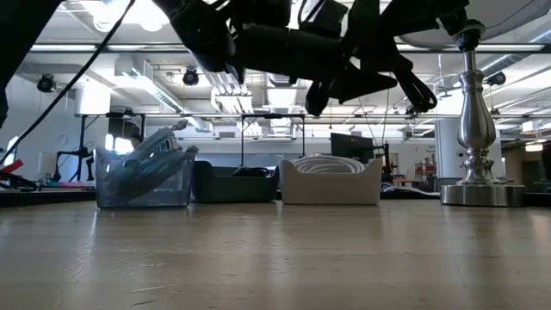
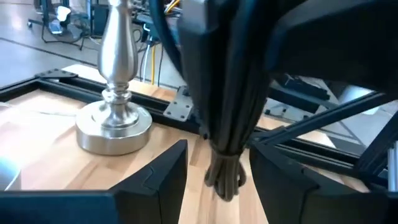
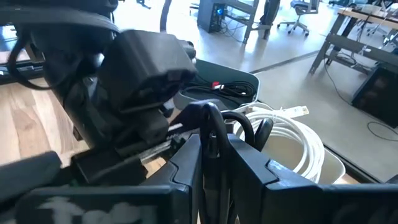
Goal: Pick & Place USB Port
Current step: Put the black charger cable into the dark green bin
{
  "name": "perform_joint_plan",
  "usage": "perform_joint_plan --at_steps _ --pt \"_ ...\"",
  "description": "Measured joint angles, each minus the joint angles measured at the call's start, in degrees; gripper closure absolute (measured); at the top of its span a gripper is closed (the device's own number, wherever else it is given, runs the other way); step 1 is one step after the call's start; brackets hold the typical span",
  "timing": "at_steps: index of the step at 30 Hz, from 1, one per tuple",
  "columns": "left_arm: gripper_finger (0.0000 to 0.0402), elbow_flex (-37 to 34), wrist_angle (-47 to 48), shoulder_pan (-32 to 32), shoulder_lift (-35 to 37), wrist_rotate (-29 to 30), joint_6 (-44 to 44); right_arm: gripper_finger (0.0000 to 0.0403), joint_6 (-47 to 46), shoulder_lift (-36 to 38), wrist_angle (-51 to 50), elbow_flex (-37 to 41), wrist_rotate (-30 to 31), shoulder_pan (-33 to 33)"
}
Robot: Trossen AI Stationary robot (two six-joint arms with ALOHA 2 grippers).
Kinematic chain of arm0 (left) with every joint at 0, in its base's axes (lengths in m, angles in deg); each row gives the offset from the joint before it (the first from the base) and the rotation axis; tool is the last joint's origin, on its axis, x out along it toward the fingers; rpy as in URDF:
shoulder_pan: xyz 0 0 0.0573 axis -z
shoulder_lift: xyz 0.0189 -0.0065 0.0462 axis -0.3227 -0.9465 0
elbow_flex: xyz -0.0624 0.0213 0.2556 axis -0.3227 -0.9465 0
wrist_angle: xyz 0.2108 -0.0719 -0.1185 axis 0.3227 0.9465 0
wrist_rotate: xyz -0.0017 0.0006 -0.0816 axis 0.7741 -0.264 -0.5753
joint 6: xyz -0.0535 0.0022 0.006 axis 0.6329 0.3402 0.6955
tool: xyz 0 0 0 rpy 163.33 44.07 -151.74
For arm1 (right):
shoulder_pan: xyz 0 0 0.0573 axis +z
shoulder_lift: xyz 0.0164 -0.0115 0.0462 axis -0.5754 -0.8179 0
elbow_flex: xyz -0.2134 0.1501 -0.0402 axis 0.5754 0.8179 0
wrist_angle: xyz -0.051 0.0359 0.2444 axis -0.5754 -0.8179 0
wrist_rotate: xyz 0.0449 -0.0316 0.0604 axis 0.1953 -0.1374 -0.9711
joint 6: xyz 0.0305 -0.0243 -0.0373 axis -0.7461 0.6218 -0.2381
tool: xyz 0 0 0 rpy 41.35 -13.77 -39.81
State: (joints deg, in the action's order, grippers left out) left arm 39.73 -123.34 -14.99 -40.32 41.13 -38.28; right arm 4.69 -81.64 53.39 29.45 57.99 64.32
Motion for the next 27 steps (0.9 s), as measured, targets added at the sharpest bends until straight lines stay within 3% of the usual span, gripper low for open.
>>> perform_joint_plan --at_steps 6,10,21,27 --pt "0.0225 0.56 -0.39 -0.02 -0.19 4.45 -0.55 0.0342 -0.01 0.02 -0.04 0.04 0.01 0.0" --pt "0.0232 0.55 -0.36 -0.22 -0.19 4.18 -1.41 0.0342 -0.01 0.02 -0.02 0.07 -0.01 -0.02" --pt "0.0344 0.42 -0.1 -0.2 -0.15 3.04 -4.2 0.0342 -0.22 0.02 -0.06 0.31 -0.03 0.02" --pt "0.0341 0.36 2.62 -0.2 -0.14 2.48 -4.55 0.0328 0.91 0.02 -0.45 0.97 -2.93 0.01"
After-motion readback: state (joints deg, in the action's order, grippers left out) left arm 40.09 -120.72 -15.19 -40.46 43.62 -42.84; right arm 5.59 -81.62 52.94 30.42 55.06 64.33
